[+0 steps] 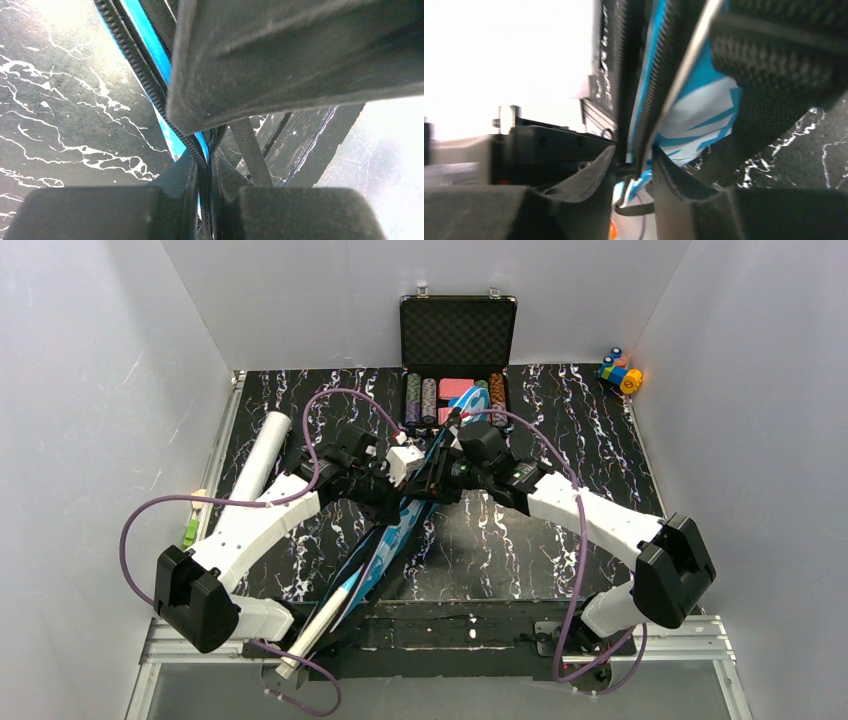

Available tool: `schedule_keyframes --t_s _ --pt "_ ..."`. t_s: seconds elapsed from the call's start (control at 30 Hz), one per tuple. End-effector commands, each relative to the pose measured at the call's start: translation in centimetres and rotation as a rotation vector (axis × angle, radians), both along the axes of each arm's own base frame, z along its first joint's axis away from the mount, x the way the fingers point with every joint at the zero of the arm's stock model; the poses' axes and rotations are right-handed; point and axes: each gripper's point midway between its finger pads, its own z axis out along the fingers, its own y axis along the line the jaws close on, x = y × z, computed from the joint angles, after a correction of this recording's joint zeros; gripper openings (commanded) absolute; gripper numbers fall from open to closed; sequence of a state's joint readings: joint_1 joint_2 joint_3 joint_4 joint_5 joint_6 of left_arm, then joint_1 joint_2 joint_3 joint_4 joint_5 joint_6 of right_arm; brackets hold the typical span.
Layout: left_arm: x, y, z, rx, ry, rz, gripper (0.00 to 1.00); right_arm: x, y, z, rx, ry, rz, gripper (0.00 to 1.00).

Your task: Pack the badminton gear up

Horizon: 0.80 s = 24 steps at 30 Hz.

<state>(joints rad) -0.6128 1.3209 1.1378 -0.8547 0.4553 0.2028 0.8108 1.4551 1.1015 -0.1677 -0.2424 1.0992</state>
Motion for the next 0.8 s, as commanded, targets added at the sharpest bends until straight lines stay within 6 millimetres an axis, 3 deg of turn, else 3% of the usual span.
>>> schedule_keyframes --t_s 0.0,0.13,0.4,0.77 --pt "0.0 -0.6 0.6 -0.011 -0.01 -0.013 0.0 2.1 -1.7 5.5 0.12 -0.138 -0.077 0.47" --pt "0.2 -0.6 0.4 0.001 -0.009 -0.005 0.0 3.6 -4.2 5.5 0.14 -0.148 -0.153 0.62" --pt "0.5 -0.5 0.9 0.0 -0.033 0.01 0.0 8.1 -8.0 7.5 0.137 -0.169 -0.281 0.66" --pt "-0.1 -0.8 0.5 0.031 -0.053 -0.021 0.0 9.9 -8.6 7.8 0.151 -0.154 -0.291 0.65"
